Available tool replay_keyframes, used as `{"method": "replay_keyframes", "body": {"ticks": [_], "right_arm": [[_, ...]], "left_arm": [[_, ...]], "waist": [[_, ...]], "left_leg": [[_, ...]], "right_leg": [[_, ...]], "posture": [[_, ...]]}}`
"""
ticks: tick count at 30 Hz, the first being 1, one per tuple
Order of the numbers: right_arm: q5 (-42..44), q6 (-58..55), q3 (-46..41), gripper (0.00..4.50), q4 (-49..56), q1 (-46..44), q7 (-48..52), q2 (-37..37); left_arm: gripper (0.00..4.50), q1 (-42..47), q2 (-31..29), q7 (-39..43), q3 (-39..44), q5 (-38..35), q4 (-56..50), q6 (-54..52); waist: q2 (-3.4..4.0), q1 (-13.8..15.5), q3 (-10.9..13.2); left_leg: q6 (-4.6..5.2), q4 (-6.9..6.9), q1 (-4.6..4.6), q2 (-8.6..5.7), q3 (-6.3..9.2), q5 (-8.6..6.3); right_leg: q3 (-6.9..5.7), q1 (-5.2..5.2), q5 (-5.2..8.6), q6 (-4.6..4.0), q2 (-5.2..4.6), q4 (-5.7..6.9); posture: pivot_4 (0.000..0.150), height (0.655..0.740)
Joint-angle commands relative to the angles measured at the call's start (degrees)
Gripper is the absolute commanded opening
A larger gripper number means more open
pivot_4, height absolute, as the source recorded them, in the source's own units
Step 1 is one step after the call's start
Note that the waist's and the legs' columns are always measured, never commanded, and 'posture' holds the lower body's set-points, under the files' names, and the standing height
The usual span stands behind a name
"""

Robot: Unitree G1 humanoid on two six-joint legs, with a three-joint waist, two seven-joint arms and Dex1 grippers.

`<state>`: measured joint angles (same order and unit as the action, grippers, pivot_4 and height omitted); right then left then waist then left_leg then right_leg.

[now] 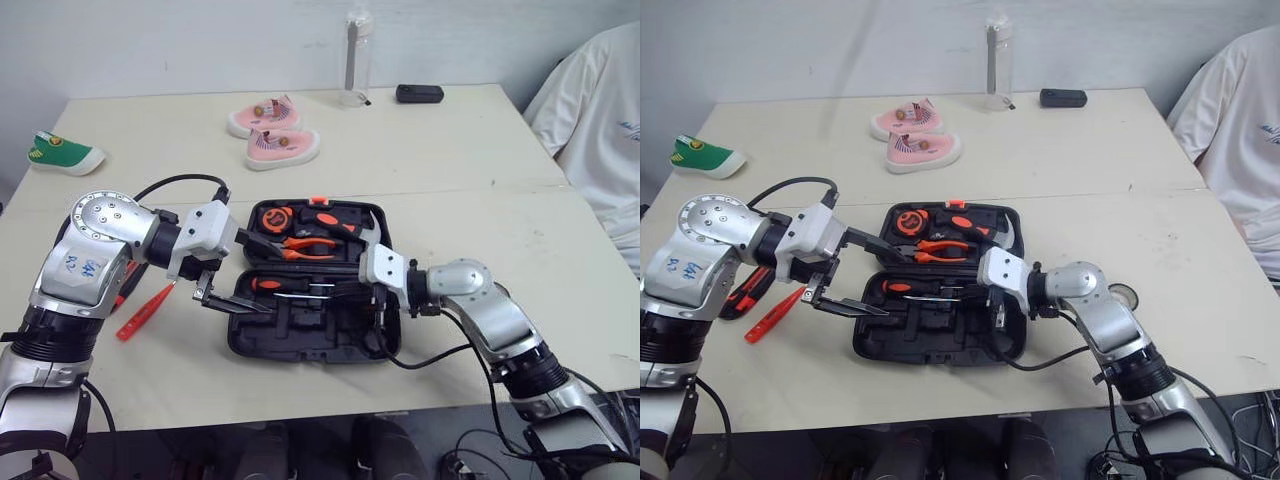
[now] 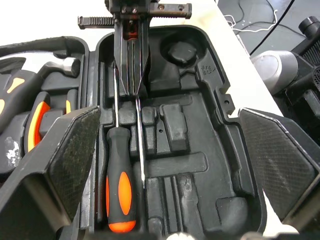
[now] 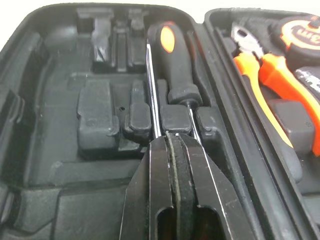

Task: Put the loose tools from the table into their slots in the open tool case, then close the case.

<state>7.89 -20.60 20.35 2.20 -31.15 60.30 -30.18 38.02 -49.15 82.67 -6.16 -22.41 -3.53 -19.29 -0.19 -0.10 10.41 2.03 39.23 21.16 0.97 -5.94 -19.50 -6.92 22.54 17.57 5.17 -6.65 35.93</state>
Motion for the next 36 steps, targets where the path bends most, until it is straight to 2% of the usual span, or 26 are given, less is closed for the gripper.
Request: {"method": "replay_keyframes", "body": {"ticks": [1,5,10,13,17,20,21,25,28,32,36], "right_arm": [[-3.9,-6.2,3.6,0.03,-3.1,2.7,-0.7,-1.9],[-1.0,-7.4,1.2,0.03,0.8,2.7,-1.0,-1.1],[6.2,-4.7,-8.6,0.03,8.9,1.8,-4.5,2.0],[13.1,-11.0,-16.4,0.88,17.5,3.1,-2.3,-3.7],[27.9,-21.3,-32.2,2.80,25.6,8.2,-0.1,-12.1],[32.0,-24.0,-43.6,4.15,27.0,17.6,3.4,-18.7],[32.3,-24.6,-47.3,4.39,26.3,21.2,4.0,-20.2],[30.0,-22.1,-56.7,4.39,20.9,31.0,3.8,-21.9],[27.0,-18.3,-60.9,4.39,14.5,35.5,3.0,-21.8],[24.5,-13.9,-62.0,4.39,6.4,36.6,2.4,-22.4],[21.1,-8.7,-61.7,4.39,-0.6,36.9,3.0,-24.7]], "left_arm": [[4.50,0.9,0.1,0.1,0.6,-0.1,0.0,0.7],[4.50,0.2,0.5,-0.5,0.6,0.2,0.1,1.3],[4.50,-2.9,1.8,-6.4,4.3,-1.4,-0.7,-1.7],[4.50,-8.5,2.1,-13.0,10.1,-2.6,-2.6,-4.2],[4.50,-17.8,1.0,-19.7,20.5,-7.5,-8.6,-11.6],[4.50,-28.1,0.7,-23.1,30.8,-9.6,-10.7,-15.3],[4.50,-31.9,0.8,-24.1,34.9,-9.7,-10.1,-16.1],[4.50,-44.7,0.4,-25.5,46.7,-6.7,-7.9,-13.6],[4.50,-51.5,2.0,-27.7,54.9,-7.5,-7.3,-14.4],[4.50,-55.2,3.1,-30.4,60.9,-6.3,0.2,-11.8],[4.50,-55.0,1.5,-32.2,62.8,-5.2,6.1,-8.6]], "waist": [[-0.17,0.0,-0.2],[-0.25,0.1,-0.3],[-0.21,-0.1,-0.2],[-0.04,-0.1,-0.1],[-0.15,0.0,0.0],[-0.16,0.1,0.0],[-0.16,0.1,0.0],[-0.17,0.0,0.0],[-0.18,0.0,0.0],[-0.14,0.3,-0.1],[-0.09,0.2,0.0]], "left_leg": [[0.00,0.00,0.00,0.00,0.03,0.00],[-0.01,0.00,0.00,-0.01,0.14,0.00],[-0.02,0.00,0.16,-0.01,0.21,-0.01],[-0.01,0.00,0.29,-0.01,0.20,0.00],[-0.01,-0.06,0.37,0.01,0.46,-0.01],[-0.02,-0.12,0.35,0.05,0.55,-0.03],[-0.01,-0.18,0.25,0.04,0.55,-0.03],[0.01,-0.21,0.15,0.02,0.47,-0.06],[-0.03,-0.30,0.07,0.02,0.43,-0.10],[-0.01,-0.30,0.06,-0.09,0.43,-0.14],[-0.04,-0.35,0.06,-0.10,0.43,-0.25]], "right_leg": [[0.00,-0.03,0.00,0.00,-0.03,0.00],[0.02,-0.07,0.00,0.00,-0.13,-0.04],[0.01,0.02,0.00,0.00,-0.11,-0.08],[0.03,0.16,0.00,0.00,-0.14,-0.06],[0.03,0.15,0.00,0.00,-0.19,-0.13],[0.03,0.02,0.00,0.00,-0.23,-0.35],[0.03,-0.07,0.00,0.00,-0.27,-0.36],[0.04,-0.11,0.00,0.00,-0.37,-0.40],[0.06,-0.10,0.03,-0.05,-0.42,-0.50],[0.06,-0.06,0.04,-0.06,-0.62,-0.55],[0.06,0.02,0.07,-0.12,-0.68,-0.52]], "posture": [[0.150,0.7316],[0.150,0.7316],[0.150,0.7316],[0.150,0.7316],[0.150,0.7316],[0.150,0.7316],[0.150,0.7316],[0.150,0.7316],[0.150,0.7316],[0.150,0.7316],[0.150,0.7316]]}}
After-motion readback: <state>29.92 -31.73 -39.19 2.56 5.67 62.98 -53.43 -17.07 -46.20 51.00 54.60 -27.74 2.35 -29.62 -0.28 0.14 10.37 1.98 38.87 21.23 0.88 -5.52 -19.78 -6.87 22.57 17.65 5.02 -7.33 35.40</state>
